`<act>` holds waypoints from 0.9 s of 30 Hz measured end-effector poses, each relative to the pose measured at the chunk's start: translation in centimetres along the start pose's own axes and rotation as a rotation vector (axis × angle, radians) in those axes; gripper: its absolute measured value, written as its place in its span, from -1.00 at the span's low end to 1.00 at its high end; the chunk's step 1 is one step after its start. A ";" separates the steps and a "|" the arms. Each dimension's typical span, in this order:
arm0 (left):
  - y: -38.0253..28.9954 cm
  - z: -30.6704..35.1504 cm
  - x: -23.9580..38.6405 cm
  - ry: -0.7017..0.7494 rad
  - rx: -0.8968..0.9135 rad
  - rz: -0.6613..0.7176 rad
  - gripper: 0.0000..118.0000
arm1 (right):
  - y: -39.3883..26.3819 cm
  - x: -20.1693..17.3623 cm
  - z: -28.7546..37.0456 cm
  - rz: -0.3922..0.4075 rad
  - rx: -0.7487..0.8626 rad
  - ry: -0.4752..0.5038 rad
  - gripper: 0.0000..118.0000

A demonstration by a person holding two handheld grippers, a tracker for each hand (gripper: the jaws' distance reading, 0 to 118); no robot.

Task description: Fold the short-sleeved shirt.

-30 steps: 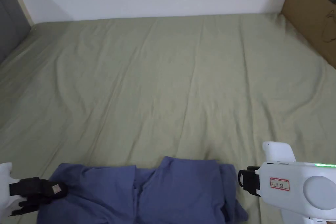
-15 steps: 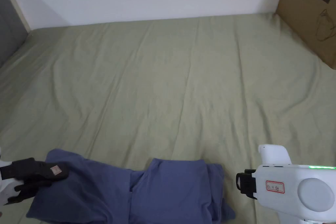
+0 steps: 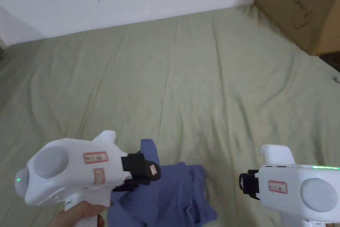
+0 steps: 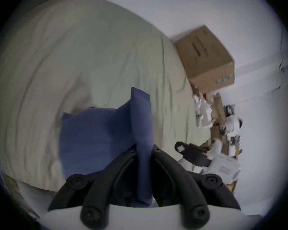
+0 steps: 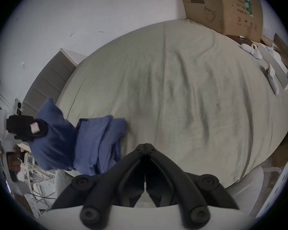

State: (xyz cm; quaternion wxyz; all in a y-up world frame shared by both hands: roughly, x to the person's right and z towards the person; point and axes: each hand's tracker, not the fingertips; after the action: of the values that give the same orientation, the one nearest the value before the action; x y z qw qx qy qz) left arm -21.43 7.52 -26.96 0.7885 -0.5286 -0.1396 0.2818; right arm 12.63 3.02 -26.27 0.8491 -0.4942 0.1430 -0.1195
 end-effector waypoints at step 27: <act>-5.9 -6.3 -4.8 0.028 0.069 -0.028 -1.00 | -0.7 0.8 -0.6 -0.001 -0.007 -0.010 -1.00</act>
State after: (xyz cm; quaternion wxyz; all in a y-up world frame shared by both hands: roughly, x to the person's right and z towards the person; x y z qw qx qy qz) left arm -20.30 -1.77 -23.68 0.8121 -0.5028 -0.1261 0.2680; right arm 13.15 1.91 -25.99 0.8480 -0.4979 0.1388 -0.1171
